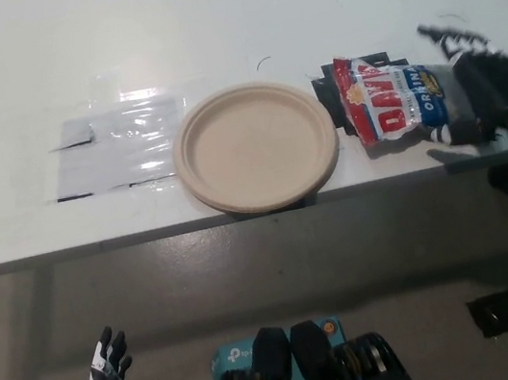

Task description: The robot picks up a small bag of sunflower seeds on the right hand side and take it to the empty plate on the left hand side then pours some sunflower seeds on to the plate.

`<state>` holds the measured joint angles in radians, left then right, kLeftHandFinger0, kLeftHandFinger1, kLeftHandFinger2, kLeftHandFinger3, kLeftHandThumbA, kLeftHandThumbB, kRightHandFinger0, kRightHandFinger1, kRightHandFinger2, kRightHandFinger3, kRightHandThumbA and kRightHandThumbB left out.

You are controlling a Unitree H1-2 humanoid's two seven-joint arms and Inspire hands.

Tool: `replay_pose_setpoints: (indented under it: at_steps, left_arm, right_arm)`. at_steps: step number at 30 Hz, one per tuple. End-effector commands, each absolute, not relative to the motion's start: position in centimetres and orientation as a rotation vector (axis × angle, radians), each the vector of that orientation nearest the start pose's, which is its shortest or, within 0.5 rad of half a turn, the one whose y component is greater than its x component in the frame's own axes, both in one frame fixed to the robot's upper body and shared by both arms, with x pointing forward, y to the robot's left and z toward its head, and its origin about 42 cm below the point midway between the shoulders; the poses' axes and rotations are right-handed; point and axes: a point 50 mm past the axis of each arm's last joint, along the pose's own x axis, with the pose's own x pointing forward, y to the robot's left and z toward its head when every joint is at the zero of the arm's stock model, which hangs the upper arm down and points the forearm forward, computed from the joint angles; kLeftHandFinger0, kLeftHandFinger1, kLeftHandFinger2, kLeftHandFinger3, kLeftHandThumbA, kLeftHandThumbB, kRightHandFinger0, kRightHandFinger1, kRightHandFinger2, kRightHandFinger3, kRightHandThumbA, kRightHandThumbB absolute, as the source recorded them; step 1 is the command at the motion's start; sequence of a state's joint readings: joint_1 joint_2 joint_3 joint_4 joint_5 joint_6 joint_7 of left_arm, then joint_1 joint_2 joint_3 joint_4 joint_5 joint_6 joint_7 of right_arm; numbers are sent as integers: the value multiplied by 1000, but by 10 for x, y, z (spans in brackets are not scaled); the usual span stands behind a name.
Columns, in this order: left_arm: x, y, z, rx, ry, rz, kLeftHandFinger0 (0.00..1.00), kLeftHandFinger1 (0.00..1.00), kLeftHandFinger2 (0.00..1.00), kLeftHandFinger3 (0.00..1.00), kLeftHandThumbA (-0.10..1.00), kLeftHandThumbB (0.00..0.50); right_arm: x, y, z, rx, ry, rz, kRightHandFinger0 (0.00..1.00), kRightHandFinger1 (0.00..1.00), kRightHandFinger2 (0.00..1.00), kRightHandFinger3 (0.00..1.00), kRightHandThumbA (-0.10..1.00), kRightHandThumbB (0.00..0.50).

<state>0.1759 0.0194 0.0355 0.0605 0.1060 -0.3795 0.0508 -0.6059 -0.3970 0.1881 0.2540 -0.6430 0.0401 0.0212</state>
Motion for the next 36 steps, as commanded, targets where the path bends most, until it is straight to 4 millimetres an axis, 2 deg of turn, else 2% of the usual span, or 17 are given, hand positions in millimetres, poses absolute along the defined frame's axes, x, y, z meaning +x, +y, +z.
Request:
replay_pose_setpoints:
  at_steps: [1, 6, 9, 18, 20, 22, 24, 25, 26, 29, 36]
  left_arm:
    - [214, 240, 71, 153, -204, 91, 1000, 1000, 1000, 1000, 1000, 41]
    - [213, 241, 70, 154, -199, 96, 1000, 1000, 1000, 1000, 1000, 42]
    - [212, 242, 69, 144, -197, 95, 1000, 1000, 1000, 1000, 1000, 39]
    - [209, 242, 69, 150, -195, 95, 1000, 1000, 1000, 1000, 1000, 36]
    - [209, 241, 69, 147, -194, 96, 1000, 1000, 1000, 1000, 1000, 44]
    - [210, 242, 69, 141, -196, 93, 1000, 1000, 1000, 1000, 1000, 31]
    - [209, 242, 68, 143, -194, 93, 1000, 1000, 1000, 1000, 1000, 33]
    - [209, 242, 68, 147, -197, 94, 1000, 1000, 1000, 1000, 1000, 30]
    - [209, 242, 68, 146, -196, 94, 1000, 1000, 1000, 1000, 1000, 32]
    - [208, 241, 67, 138, -193, 93, 1000, 1000, 1000, 1000, 1000, 25]
    - [209, 239, 68, 143, -206, 85, 1000, 1000, 1000, 1000, 1000, 7]
  right_arm:
    - [443, -282, 274, -1087, -357, 38, 1000, 1000, 1000, 1000, 1000, 356]
    - [427, -287, 279, -1095, -345, 47, 1000, 1000, 1000, 1000, 1000, 366]
    - [426, -287, 275, -1107, -330, 52, 1000, 1000, 1000, 1000, 1000, 349]
    - [448, -285, 251, -1165, -262, 88, 1000, 1000, 1000, 1000, 1000, 377]
    - [454, -285, 246, -1152, -249, 87, 1000, 1000, 1000, 1000, 1000, 369]
    - [457, -285, 244, -1146, -247, 83, 1000, 1000, 1000, 1000, 978, 350]
    - [461, -283, 244, -1139, -244, 76, 1000, 1000, 1000, 1000, 989, 345]
    - [463, -282, 245, -1137, -250, 67, 1000, 1000, 1000, 1000, 1000, 315]
    - [465, -281, 246, -1134, -252, 62, 1000, 1000, 1000, 1000, 1000, 326]
    - [471, -277, 250, -1136, -256, 44, 1000, 1000, 1000, 1000, 1000, 306]
    - [481, -275, 256, -1089, -288, 17, 1000, 1000, 1000, 1000, 1000, 296]
